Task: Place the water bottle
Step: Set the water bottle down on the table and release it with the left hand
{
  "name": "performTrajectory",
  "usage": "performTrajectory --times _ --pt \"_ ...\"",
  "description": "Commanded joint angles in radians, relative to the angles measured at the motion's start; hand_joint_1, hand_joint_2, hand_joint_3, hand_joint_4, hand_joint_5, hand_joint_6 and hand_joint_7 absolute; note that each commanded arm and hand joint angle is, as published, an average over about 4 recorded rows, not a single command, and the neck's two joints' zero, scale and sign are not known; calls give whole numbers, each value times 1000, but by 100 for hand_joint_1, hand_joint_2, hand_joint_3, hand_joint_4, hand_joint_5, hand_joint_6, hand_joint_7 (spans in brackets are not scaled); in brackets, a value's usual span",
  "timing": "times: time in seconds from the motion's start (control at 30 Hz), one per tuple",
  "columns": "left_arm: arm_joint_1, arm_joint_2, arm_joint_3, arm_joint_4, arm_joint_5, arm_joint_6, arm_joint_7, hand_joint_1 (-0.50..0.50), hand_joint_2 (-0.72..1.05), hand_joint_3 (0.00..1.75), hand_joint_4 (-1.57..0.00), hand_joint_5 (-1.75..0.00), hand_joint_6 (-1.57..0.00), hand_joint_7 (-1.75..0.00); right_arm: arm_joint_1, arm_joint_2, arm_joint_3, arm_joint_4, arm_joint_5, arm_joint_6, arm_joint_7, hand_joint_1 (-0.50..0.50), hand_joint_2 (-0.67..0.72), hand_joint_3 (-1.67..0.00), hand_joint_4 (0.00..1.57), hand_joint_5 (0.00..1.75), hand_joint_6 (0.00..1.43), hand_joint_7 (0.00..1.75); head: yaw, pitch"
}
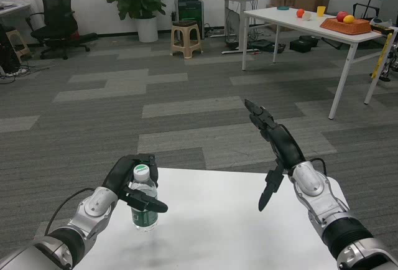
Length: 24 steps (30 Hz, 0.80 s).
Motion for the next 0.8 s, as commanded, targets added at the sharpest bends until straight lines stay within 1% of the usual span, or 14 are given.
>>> performTrajectory --times 0.03,0.07,0.17,0.2,0.23,0.3,0.37,0.4,0.6,0.67,0.8 --pt "-33 6 -8 18 -8 -23 16 6 16 9 -147 -175 -139 -175 -6 3 1 2 5 -2 -6 -46 66 0 0 0 0 0 3 0" --pt "-33 6 -12 21 -8 -23 16 6 16 9 -146 -175 -137 -175 -6 3 1 2 5 -2 -6 -46 66 0 0 0 0 0 3 0" --pt "-33 6 -23 34 -10 -21 16 6 16 9 -143 -175 -124 -169 -7 3 1 2 5 -2 -6 -46 66 0 0 0 0 0 4 1" --pt "-33 5 -25 38 -11 -19 16 6 16 9 -141 -175 -117 -166 -8 3 2 2 5 -2 -6 -46 66 0 0 0 0 0 3 1" --pt "-33 5 -26 43 -11 -17 16 6 16 9 -140 -175 -113 -164 -8 3 2 2 5 -2 -6 -46 66 0 0 0 0 0 3 1" --pt "-33 3 -27 55 -13 -14 16 6 16 9 -135 -175 -94 -157 -9 3 2 2 5 -2 -6 -46 66 0 0 0 0 0 3 1" --pt "-33 1 -27 72 -19 -13 19 7 14 9 -128 -175 -79 -154 -9 3 2 3 5 -2 -6 -46 66 0 0 0 0 0 4 0" --pt "-33 0 -27 80 -23 -13 22 8 12 9 -125 -175 -74 -152 -9 4 2 4 5 -2 -7 -46 66 0 0 0 0 0 5 0" --pt "-26 -9 -26 128 -54 -22 53 9 3 9 -106 -175 -56 -141 -11 4 2 5 5 -2 -8 -46 66 0 0 0 0 0 5 3" --pt "-20 -12 -23 138 -67 -28 63 10 -2 9 -107 -175 -56 -140 -12 4 3 6 5 -2 -9 -46 66 0 0 0 0 0 5 3" --pt "-8 -14 -18 144 -100 -43 73 10 -2 9 -108 -175 -60 -140 -18 4 5 9 5 -2 -9 -46 66 0 0 0 0 0 9 3"
